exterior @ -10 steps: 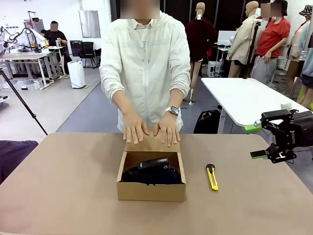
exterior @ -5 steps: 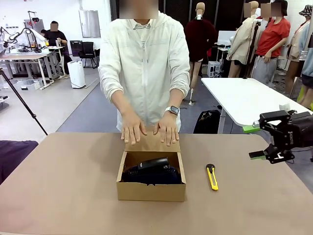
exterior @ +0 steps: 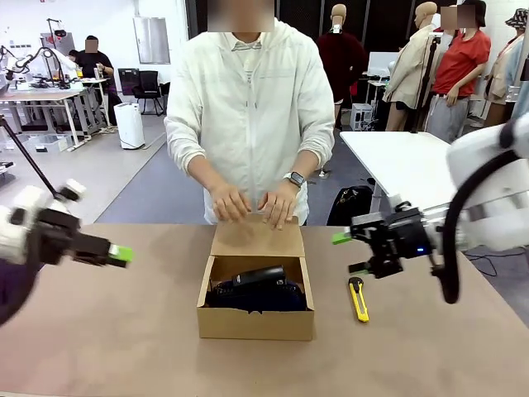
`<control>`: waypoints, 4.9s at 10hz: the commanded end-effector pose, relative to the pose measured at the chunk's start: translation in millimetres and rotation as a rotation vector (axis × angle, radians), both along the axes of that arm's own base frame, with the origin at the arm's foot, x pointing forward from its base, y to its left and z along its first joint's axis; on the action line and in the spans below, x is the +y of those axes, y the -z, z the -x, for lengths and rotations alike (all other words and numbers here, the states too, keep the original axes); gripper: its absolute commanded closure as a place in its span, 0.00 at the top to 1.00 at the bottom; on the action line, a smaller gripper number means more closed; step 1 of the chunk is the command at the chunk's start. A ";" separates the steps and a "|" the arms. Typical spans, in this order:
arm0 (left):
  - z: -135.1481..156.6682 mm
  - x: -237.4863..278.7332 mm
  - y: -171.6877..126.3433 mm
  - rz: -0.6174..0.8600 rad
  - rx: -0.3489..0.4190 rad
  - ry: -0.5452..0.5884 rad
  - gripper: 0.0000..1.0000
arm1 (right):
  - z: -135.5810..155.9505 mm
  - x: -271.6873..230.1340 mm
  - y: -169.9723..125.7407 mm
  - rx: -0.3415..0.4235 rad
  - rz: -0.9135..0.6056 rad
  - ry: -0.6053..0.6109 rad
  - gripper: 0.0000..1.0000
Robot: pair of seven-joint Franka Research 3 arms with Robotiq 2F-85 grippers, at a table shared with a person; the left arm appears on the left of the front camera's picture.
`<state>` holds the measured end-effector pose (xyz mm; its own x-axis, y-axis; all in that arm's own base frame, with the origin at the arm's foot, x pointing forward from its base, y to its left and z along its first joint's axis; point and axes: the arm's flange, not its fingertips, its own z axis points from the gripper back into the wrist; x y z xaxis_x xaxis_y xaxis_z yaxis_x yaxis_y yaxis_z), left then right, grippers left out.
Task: Pack the items into the box.
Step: Close the Mailer Box.
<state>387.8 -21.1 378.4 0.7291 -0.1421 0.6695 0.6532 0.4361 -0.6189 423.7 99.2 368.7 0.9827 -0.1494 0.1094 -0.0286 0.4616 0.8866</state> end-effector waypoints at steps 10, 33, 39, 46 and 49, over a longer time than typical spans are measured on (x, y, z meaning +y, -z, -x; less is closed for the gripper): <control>-154.6 -41.0 50.3 0.157 0.141 -0.014 1.00 | -99.2 32.0 39.9 0.076 -0.056 0.004 1.00; -271.5 -139.3 107.2 0.463 0.114 0.099 0.36 | -199.7 61.0 101.9 -0.100 -0.362 -0.038 0.44; -203.8 -121.7 61.9 0.501 -0.127 0.165 0.36 | -131.5 49.7 41.1 -0.350 -0.428 -0.208 0.44; -200.7 -124.9 56.8 0.498 -0.163 0.190 0.36 | -138.9 53.2 37.7 -0.322 -0.423 -0.207 0.44; -200.7 -124.9 56.8 0.498 -0.163 0.190 0.36 | -132.7 49.9 40.8 -0.340 -0.424 -0.215 0.44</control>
